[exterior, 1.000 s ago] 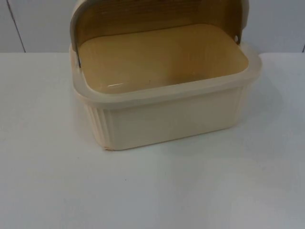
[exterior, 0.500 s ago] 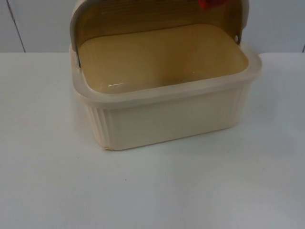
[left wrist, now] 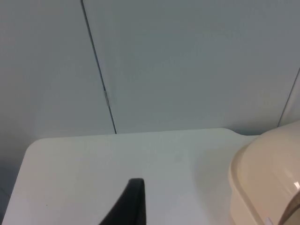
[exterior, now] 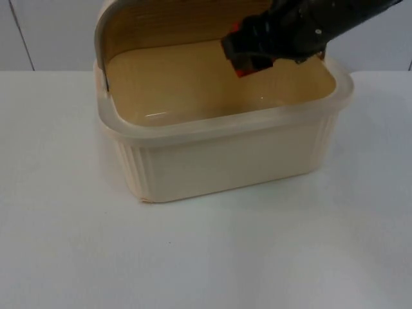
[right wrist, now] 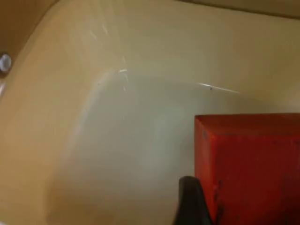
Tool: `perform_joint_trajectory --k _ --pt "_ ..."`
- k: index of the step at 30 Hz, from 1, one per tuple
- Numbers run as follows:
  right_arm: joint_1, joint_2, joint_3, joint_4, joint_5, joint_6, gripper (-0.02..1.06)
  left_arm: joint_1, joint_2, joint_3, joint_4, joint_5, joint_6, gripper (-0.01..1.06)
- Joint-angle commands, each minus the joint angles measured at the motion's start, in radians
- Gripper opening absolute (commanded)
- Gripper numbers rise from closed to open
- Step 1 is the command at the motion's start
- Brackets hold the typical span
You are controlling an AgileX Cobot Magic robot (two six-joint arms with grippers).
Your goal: Open the box lid with the left hand, place the block into the box with the right hand, then close the box lid with the left hand.
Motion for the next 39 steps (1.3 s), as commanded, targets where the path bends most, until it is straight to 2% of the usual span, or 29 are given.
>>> perform_joint_trajectory --k 1,10,21,23,24,25,26,27,28,29,30,31,39 --pt "-0.005 0.012 0.006 -0.013 -0.030 0.011 0.01 -0.002 -0.001 -0.005 0.002 -0.006 0.000 1.04" --pt "-0.064 0.040 0.006 -0.009 -0.041 0.086 0.01 -0.002 -0.001 -0.005 0.002 -0.006 0.000 1.04" --pt "-0.078 0.074 0.006 -0.013 -0.018 0.086 0.03 -0.002 -0.001 -0.005 -0.002 -0.010 0.000 1.04" --pt "-0.078 0.083 0.006 -0.010 -0.001 0.093 0.11 -0.002 -0.001 -0.005 -0.002 -0.010 0.000 1.04" --pt "-0.078 0.085 0.006 -0.010 0.013 0.093 0.20 -0.002 -0.001 -0.005 -0.002 -0.010 0.000 1.04" --pt "-0.078 0.085 0.006 -0.010 0.013 0.093 0.20 -0.002 -0.001 -0.005 -0.002 -0.010 0.000 1.04" --pt "-0.078 0.085 0.006 -0.010 0.025 0.093 0.29 -0.002 -0.001 -0.005 -0.002 -0.010 0.000 1.04" --pt "-0.078 0.085 0.006 -0.010 0.037 0.093 0.43 -0.002 -0.001 -0.005 -0.002 -0.008 0.000 1.04" --pt "-0.078 0.080 0.006 -0.010 0.054 0.093 0.70 -0.002 -0.001 -0.005 -0.002 -0.008 0.000 1.04" --pt "-0.078 0.076 0.006 -0.010 0.061 0.093 0.80 -0.002 -0.001 -0.005 -0.002 -0.008 0.000 1.04" --pt "-0.078 0.076 0.006 -0.010 0.061 0.093 0.80 -0.002 -0.001 -0.005 -0.002 -0.008 0.000 1.04" --pt "-0.078 0.071 0.006 -0.010 0.072 0.082 1.05 -0.002 -0.001 -0.005 -0.002 -0.008 0.000 1.04" --pt "-0.076 0.031 0.006 -0.007 0.100 0.079 1.04 -0.002 -0.001 -0.005 -0.002 -0.008 0.000 1.04"
